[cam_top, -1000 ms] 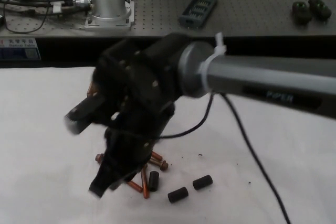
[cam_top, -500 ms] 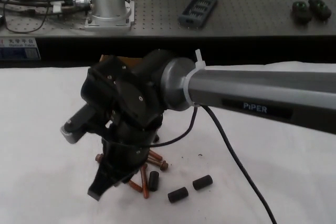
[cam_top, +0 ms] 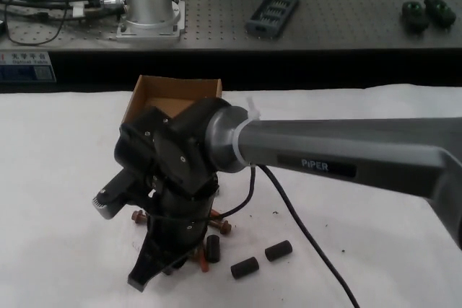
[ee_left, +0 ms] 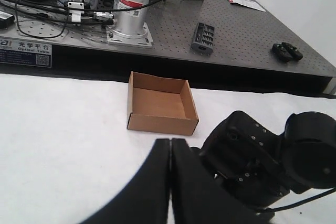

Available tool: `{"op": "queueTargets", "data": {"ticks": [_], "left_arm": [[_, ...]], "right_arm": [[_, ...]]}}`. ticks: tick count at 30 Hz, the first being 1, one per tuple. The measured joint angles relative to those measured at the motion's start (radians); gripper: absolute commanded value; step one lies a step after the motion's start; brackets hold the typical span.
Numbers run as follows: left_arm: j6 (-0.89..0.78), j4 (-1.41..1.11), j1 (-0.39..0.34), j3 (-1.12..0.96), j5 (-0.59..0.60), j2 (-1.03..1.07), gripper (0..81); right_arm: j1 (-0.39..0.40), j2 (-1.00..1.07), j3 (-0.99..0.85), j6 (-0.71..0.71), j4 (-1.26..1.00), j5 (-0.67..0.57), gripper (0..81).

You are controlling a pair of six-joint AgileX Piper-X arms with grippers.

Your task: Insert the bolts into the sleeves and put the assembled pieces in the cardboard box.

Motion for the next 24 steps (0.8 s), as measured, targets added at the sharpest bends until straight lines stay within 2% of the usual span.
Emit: {"op": "queueTargets", "data": {"ticks": [3,5,6,9,11,16,18,24], "left_arm": [[0.000,0.002,0.000,0.000,0.000,0.000,0.6],[0.000,0.002,0.000,0.000,0.000,0.000,0.6],[0.000,0.002,0.000,0.000,0.000,0.000,0.6],[0.000,0.002,0.000,0.000,0.000,0.000,0.6],[0.000,0.002,0.000,0.000,0.000,0.000,0.6],[0.000,0.019,0.000,0.000,0.000,0.000,0.6],[0.000,0.030,0.000,0.000,0.000,0.000,0.6],[0.000,0.044,0.000,0.000,0.000,0.000,0.6]], "right_arm": [[-0.002,0.000,0.000,0.013,0.007,-0.006,12.2],[-0.003,0.000,-0.002,0.026,0.013,-0.006,2.9],[-0.005,0.000,-0.002,0.033,0.017,-0.006,0.6],[-0.004,0.000,-0.002,0.046,0.021,-0.003,0.4],[-0.004,-0.004,-0.002,0.046,0.024,-0.008,6.1],[0.003,-0.022,-0.002,0.047,0.037,-0.028,30.4],[0.006,-0.032,-0.002,0.049,0.042,-0.028,31.3],[0.011,-0.064,-0.002,0.051,0.064,0.016,21.8]]}}
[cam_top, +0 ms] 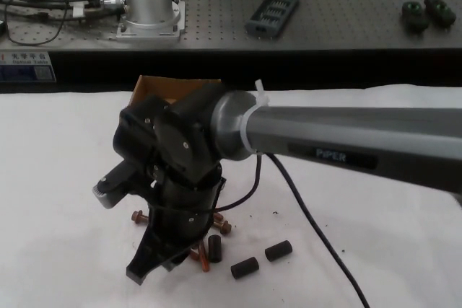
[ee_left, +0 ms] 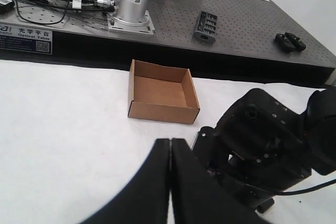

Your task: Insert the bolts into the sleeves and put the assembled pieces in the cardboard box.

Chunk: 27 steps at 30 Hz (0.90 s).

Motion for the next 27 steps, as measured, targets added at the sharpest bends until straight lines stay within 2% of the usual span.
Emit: {"op": "queueTargets", "data": {"ticks": [9,27], "left_arm": [[0.000,0.002,0.000,0.000,0.000,0.000,0.6],[0.000,0.007,0.000,0.000,0.000,0.000,0.6]], "right_arm": [[-0.014,0.010,0.004,-0.004,-0.194,0.008,21.7],[-0.052,0.051,0.006,0.000,-0.136,0.001,21.7]]}}
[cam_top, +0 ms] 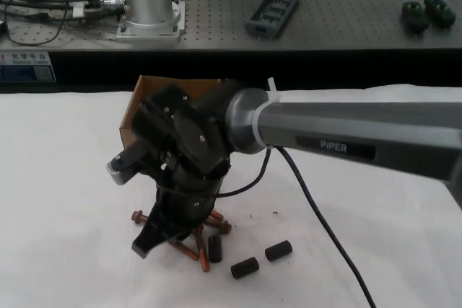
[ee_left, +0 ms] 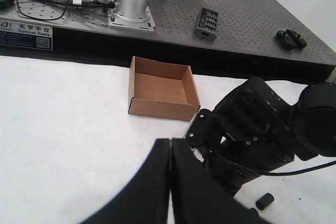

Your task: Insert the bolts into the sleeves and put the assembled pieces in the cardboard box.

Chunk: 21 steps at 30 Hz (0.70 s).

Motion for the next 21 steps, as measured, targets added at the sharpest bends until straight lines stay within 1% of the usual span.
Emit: {"op": "queueTargets", "data": {"ticks": [7,10,13,16,17,18,19,21], "left_arm": [[0.000,0.000,0.000,0.000,0.000,0.000,0.6],[0.000,0.000,0.000,0.000,0.000,0.000,0.6],[0.000,0.000,0.000,0.000,0.000,0.000,0.6],[0.000,0.000,0.000,0.000,0.000,0.000,0.6],[0.000,0.000,0.000,0.000,0.000,0.000,0.6],[0.000,0.000,0.000,0.000,0.000,0.000,0.6],[0.000,0.000,0.000,0.000,0.000,0.000,0.6],[0.000,0.000,0.000,0.000,0.000,0.000,0.6]], "right_arm": [[0.018,0.014,0.000,0.000,0.029,-0.004,21.5],[0.021,0.016,-0.002,0.000,0.031,-0.001,19.3],[0.021,0.018,-0.004,0.000,0.040,-0.001,13.7],[0.021,0.018,-0.005,0.010,0.052,-0.001,2.9],[0.021,0.018,-0.007,0.029,0.059,-0.001,1.7],[0.021,0.018,-0.008,0.056,0.066,-0.001,5.4],[0.021,0.018,-0.010,0.056,0.074,-0.001,4.9],[0.021,0.018,-0.013,0.123,0.104,-0.001,4.9]]}}
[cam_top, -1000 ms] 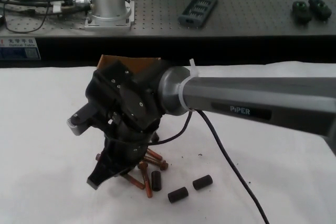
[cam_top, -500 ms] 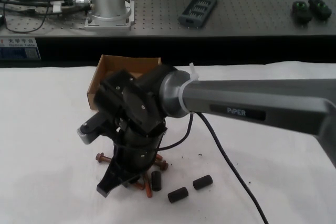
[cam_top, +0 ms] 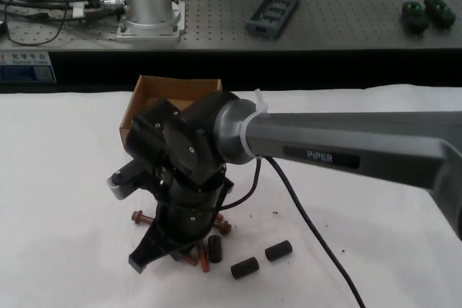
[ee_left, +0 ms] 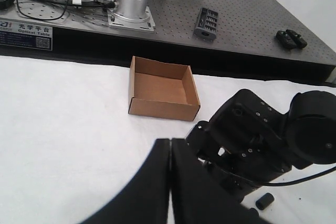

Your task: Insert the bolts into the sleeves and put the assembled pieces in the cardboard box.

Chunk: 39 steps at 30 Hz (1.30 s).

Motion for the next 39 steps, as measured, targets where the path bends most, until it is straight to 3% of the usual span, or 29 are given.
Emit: {"op": "queueTargets", "data": {"ticks": [5,8,14,20,22,29,32,37,39], "left_arm": [[0.000,0.000,0.000,0.000,0.000,0.000,0.6],[0.000,0.000,0.000,0.000,0.000,0.000,0.6],[0.000,0.000,0.000,0.000,0.000,0.000,0.6],[-0.003,0.000,0.000,0.000,0.000,0.000,0.6],[-0.018,0.000,0.000,0.000,0.000,0.000,0.6],[-0.040,0.000,0.000,0.000,0.000,0.000,0.6],[-0.040,0.000,0.000,0.000,0.000,0.000,0.6],[-0.043,0.000,0.000,0.000,0.000,0.000,0.6],[-0.043,0.000,0.000,0.000,0.000,0.000,0.6]], "right_arm": [[0.009,-0.022,0.009,0.193,0.006,-0.041,4.9],[0.019,-0.055,0.015,0.406,-0.069,-0.061,4.9],[0.029,-0.099,0.015,0.698,-0.170,-0.063,4.9],[0.054,-0.103,0.029,0.846,-0.206,-0.045,4.9],[0.072,-0.103,0.058,0.962,-0.232,-0.045,4.9],[0.121,-0.103,0.151,1.126,-0.318,-0.049,4.9],[0.134,-0.103,0.197,1.164,-0.394,-0.092,1.3],[0.134,-0.103,0.206,1.165,-0.436,-0.114,32.1],[0.134,-0.103,0.206,1.167,-0.444,-0.124,38.0]]}}
